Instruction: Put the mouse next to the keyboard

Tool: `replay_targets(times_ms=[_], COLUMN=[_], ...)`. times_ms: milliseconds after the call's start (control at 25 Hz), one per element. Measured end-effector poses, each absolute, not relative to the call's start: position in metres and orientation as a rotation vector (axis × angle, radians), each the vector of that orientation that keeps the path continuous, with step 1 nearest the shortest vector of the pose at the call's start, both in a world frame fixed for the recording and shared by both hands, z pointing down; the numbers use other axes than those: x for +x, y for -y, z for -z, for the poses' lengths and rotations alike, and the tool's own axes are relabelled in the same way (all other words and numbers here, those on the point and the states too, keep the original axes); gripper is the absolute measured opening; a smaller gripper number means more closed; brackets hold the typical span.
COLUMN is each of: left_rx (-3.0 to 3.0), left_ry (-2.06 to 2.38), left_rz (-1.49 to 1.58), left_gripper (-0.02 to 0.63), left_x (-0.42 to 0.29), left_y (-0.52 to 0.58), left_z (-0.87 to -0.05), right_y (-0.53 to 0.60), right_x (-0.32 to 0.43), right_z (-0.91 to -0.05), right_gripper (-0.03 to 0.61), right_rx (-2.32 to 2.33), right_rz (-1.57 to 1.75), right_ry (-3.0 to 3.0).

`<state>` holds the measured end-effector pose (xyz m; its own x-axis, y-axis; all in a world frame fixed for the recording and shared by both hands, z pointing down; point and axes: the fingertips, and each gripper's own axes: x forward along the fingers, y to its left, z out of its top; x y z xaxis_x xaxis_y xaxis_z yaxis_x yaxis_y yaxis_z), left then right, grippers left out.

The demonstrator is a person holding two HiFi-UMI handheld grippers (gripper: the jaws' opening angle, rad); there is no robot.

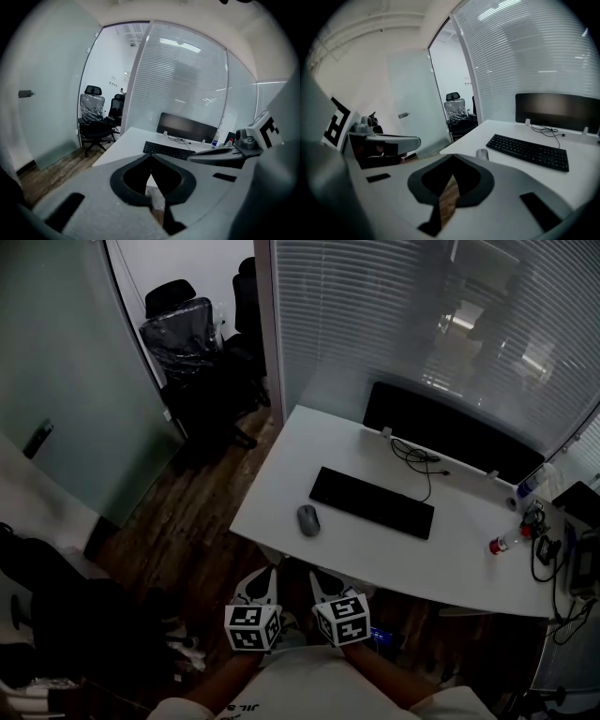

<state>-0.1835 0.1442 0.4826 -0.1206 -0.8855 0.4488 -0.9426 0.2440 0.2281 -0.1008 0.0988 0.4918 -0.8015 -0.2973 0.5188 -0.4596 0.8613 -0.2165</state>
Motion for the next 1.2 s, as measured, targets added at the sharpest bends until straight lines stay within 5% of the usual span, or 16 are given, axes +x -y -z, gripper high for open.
replay_targets(times_ms=[1200], left_rx=[1.646], left_ry=[1.958], left_rz=[-0.182], left_gripper=[0.002], left_x=[-0.237], left_y=[-0.041], left_z=[-0.52], right_y=[0.008], right_x=[-0.157], right_z=[-0.52], right_gripper=[0.006], right_rx=[0.626], right_rz=[-0.421], right_ry=[2.472])
